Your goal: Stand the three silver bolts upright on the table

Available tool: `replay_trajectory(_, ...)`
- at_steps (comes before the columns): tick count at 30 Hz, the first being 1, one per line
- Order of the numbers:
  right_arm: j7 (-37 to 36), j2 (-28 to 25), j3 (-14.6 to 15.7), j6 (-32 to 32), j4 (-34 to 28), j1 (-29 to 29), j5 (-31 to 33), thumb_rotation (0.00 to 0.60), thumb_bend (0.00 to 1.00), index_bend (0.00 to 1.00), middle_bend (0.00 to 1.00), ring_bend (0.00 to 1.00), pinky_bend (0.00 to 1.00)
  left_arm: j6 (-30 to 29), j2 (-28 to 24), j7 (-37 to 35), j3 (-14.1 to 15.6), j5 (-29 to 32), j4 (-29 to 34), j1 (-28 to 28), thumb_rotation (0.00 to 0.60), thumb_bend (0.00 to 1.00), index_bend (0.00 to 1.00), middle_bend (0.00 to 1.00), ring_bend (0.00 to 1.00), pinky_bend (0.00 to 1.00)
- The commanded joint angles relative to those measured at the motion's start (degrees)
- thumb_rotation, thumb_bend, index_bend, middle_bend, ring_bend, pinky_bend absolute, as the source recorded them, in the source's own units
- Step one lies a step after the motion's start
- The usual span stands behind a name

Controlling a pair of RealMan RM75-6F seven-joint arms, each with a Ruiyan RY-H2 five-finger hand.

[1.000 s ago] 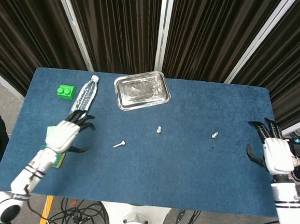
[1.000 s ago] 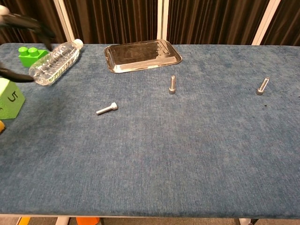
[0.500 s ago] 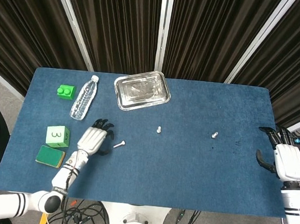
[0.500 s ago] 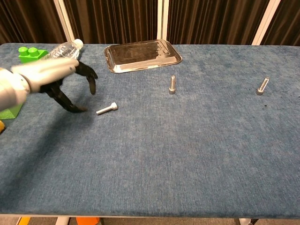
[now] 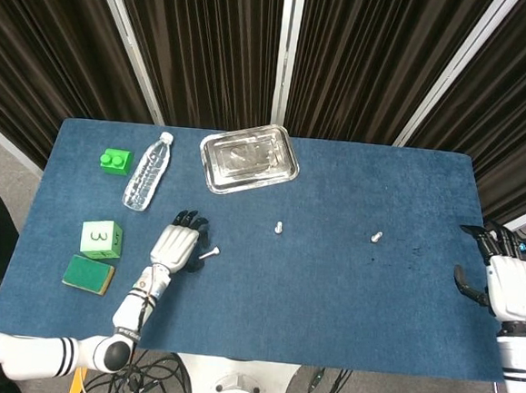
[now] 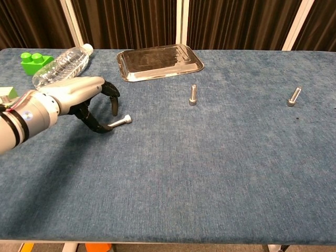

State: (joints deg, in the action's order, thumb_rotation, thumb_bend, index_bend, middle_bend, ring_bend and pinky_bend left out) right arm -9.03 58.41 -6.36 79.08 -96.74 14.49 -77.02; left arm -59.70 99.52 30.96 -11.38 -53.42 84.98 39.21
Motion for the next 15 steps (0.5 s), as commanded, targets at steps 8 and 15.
replay_trajectory(8, -0.2, -0.3, -0.7, -0.3, -0.3, -0.9, 0.2, 0.6, 0.37, 0.17, 0.19, 0.0, 0.0, -0.6, 1.4, 0.2, 0.4, 1.3, -1.8, 0.4, 0.6, 0.29, 0.5, 0.17, 0.01, 0.0)
replay_trajectory(15, -0.3, -0.4, -1.2, -0.6, -0.5, -1.3, 0.3, 0.6, 0.37, 0.17, 0.19, 0.0, 0.0, -1.0, 2.3, -0.3, 0.1, 1.4, -2.9, 0.6, 0.599, 0.31, 0.5, 0.17, 0.01, 0.0)
